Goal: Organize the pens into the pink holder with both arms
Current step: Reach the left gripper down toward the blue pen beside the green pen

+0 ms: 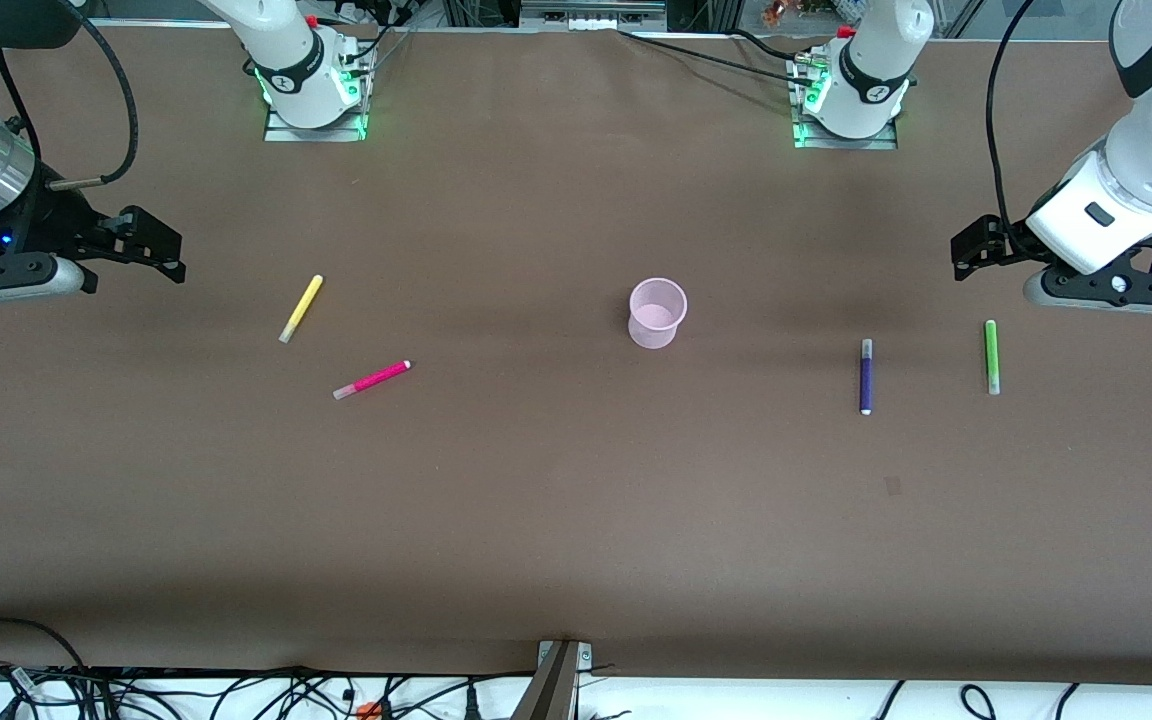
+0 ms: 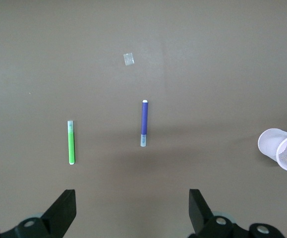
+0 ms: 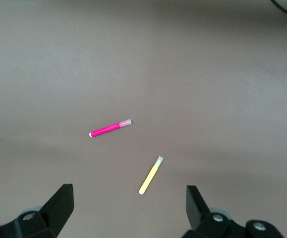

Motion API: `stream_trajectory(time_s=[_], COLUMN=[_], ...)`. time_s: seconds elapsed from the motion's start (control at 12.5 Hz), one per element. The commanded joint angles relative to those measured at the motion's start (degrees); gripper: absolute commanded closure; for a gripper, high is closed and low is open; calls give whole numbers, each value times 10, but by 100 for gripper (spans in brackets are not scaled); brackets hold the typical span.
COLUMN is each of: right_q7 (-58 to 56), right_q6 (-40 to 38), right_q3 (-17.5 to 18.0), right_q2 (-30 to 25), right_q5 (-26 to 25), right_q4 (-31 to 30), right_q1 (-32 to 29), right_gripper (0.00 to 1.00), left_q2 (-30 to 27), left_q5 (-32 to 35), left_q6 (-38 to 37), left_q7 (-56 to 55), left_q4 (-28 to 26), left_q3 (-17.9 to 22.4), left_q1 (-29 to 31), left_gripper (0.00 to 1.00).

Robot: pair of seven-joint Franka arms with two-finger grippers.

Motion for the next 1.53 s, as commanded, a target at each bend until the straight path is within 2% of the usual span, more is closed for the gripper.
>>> stream_trajectory(time_s=[0.0, 0.56, 0.72, 0.88, 0.96, 1.28, 1.45], right_q7=[-6, -6, -9, -10, -10, -10, -10], right_q6=[-6, -6, -6, -7, -8, -8, -7], right_q3=[0, 0, 2, 0, -1, -1, -1], right_q2=[-1, -1, -1, 0, 0, 0, -1], right_q5=[10, 6, 2, 7, 7, 7, 7], right_q4=[5, 5, 6, 6, 6, 6, 6], right_q1=[-1, -2, 0, -3, -4, -3, -4], right_gripper=[0, 0, 0, 0, 0, 0, 0], left_q2=[13, 33, 74, 130, 161, 271, 285], left_q5=[-10, 0, 40, 66, 72, 70, 69], left_q6=[-14, -36, -37, -31, -7, 179, 258], left_q7=[12, 32, 45, 65, 94, 211, 229], left_q4=[24, 25, 24, 25, 25, 11, -35], left_q3=[0, 1, 2, 2, 1, 1, -4], left_q1=[3, 13, 28, 75, 100, 173, 204], left_gripper=[0, 0, 0, 0, 0, 0, 0])
